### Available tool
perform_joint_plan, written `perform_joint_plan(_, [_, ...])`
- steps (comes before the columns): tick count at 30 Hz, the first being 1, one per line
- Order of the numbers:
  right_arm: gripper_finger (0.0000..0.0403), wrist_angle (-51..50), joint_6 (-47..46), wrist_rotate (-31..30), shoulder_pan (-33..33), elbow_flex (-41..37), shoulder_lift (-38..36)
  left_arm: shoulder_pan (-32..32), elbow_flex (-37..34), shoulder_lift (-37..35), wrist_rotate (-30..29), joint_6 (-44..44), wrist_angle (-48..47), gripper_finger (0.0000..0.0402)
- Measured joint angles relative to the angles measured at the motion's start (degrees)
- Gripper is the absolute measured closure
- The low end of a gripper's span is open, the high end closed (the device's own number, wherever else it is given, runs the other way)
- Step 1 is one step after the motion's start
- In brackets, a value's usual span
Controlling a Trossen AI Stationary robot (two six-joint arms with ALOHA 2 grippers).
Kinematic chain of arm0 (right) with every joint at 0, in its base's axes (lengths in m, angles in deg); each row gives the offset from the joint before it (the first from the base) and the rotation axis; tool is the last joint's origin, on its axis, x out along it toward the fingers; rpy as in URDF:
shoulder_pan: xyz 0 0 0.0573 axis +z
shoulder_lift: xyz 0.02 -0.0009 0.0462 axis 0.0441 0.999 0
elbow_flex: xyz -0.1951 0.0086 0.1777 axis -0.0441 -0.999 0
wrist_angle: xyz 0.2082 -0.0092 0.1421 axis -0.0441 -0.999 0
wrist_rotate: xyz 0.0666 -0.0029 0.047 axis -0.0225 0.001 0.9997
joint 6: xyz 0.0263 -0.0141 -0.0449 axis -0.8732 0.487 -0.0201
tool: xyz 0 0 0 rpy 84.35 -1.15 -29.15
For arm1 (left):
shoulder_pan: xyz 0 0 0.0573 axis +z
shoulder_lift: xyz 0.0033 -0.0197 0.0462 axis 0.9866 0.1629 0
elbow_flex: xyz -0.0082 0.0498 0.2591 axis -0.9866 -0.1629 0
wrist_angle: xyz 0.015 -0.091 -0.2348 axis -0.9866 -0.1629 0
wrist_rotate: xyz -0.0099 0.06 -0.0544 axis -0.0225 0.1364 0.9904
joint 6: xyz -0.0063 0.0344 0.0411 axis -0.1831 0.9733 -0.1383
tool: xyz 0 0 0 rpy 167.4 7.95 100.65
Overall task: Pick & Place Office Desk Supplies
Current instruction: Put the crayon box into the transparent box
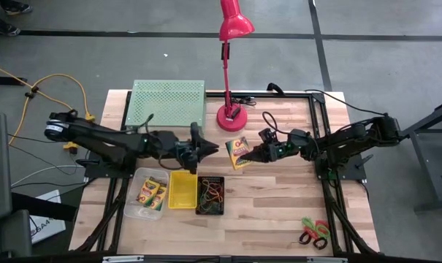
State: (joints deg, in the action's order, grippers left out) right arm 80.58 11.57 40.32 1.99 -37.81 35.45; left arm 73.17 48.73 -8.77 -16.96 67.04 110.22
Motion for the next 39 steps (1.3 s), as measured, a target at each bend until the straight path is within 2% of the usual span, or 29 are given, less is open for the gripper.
perform_joint_plan(3, [0.0373,-0.29,-1.00,-1.07,-0.02,0.01,0.00,0.20,-2.40,1.30,-0.38,4.59,7.08,0.0339])
perform_joint_plan(17, [0.0373,-0.83,-3.67,-3.64,0.04,0.00,0.00,0.42,-2.53,6.36,-0.66,19.13,16.66,0.0339])
perform_joint_plan(27, [0.0373,-0.78,-4.15,-3.59,0.02,-0.01,0.02,0.42,-2.53,6.55,-0.07,23.39,15.53,0.0332])
perform_joint_plan(33, [0.0373,-0.74,-4.30,-3.67,0.02,-0.01,0.01,0.42,-2.53,6.55,1.66,24.13,13.45,0.0303])
perform_joint_plan(39, [0.0373,-0.76,-4.48,-3.75,0.02,0.00,0.00,0.46,-2.53,6.55,1.55,29.06,13.36,0.0271])
